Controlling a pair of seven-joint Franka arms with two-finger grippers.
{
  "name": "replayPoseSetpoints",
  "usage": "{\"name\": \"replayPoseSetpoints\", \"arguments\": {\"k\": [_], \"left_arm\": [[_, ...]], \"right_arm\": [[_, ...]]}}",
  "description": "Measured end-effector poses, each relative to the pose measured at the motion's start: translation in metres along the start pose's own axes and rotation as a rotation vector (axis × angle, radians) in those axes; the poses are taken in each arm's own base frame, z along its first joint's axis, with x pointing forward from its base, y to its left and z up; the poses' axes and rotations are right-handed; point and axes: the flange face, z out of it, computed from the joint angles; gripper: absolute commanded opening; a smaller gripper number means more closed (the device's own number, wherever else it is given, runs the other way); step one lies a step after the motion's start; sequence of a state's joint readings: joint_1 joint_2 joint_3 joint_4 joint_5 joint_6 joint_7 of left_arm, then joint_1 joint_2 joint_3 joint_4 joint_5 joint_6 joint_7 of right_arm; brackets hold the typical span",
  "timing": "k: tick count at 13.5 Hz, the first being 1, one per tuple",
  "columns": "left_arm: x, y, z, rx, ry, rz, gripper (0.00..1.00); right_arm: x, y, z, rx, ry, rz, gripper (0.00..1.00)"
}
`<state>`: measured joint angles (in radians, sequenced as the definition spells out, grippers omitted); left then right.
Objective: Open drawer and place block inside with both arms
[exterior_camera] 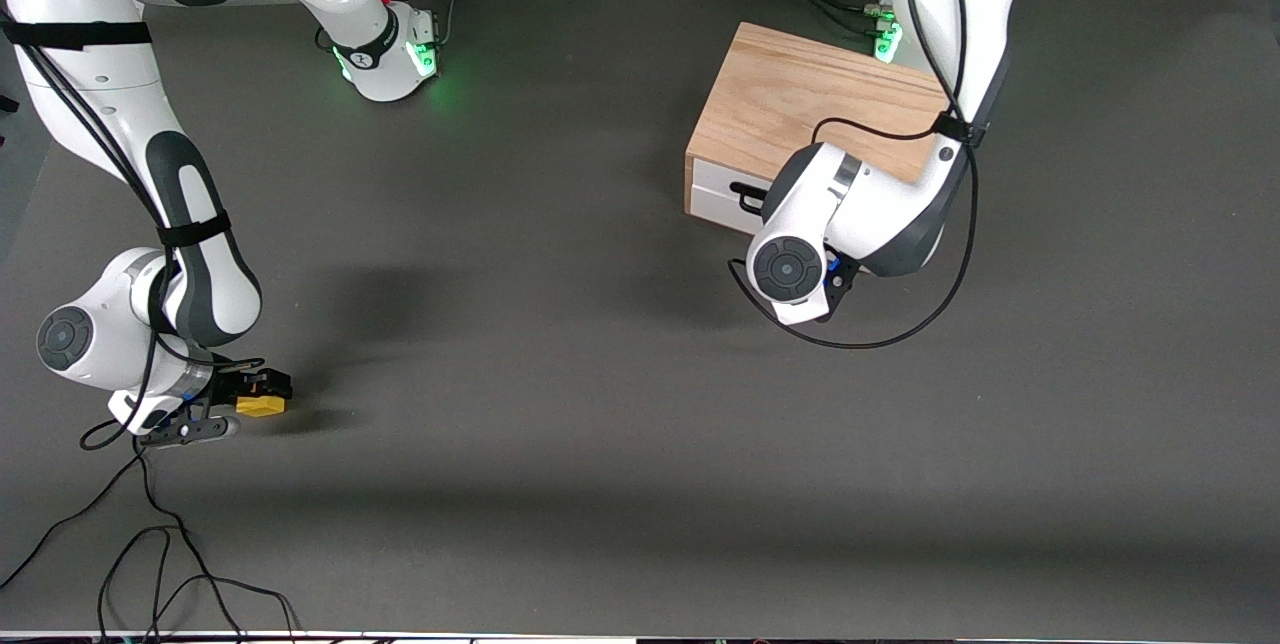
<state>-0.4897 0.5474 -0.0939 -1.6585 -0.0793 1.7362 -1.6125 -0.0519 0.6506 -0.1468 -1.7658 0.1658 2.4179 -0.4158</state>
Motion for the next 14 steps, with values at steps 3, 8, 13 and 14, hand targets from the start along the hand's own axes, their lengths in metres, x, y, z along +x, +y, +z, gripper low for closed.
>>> {"name": "replayPoseSetpoints", "arguments": {"k": [3, 8, 13, 14], "left_arm": [[0.004, 0.004, -0.007, -0.051, -0.006, -0.02, 1.0], [0.023, 0.022, -0.041, -0.276, -0.037, -0.053, 1.0], [0.03, 0.031, -0.067, -0.436, -0.039, -0.05, 1.0], [0.03, 0.031, -0.071, -0.449, -0.037, -0.044, 1.0]], "right_arm": [[0.001, 0.001, -0.002, -0.002, 0.004, -0.019, 0.27], [0.02, -0.007, -0.095, 0.039, -0.002, -0.045, 0.27], [0.005, -0.064, -0.245, 0.03, -0.058, 0.026, 0.26], [-0.003, -0.082, -0.27, 0.032, -0.066, 0.053, 0.26]]}}
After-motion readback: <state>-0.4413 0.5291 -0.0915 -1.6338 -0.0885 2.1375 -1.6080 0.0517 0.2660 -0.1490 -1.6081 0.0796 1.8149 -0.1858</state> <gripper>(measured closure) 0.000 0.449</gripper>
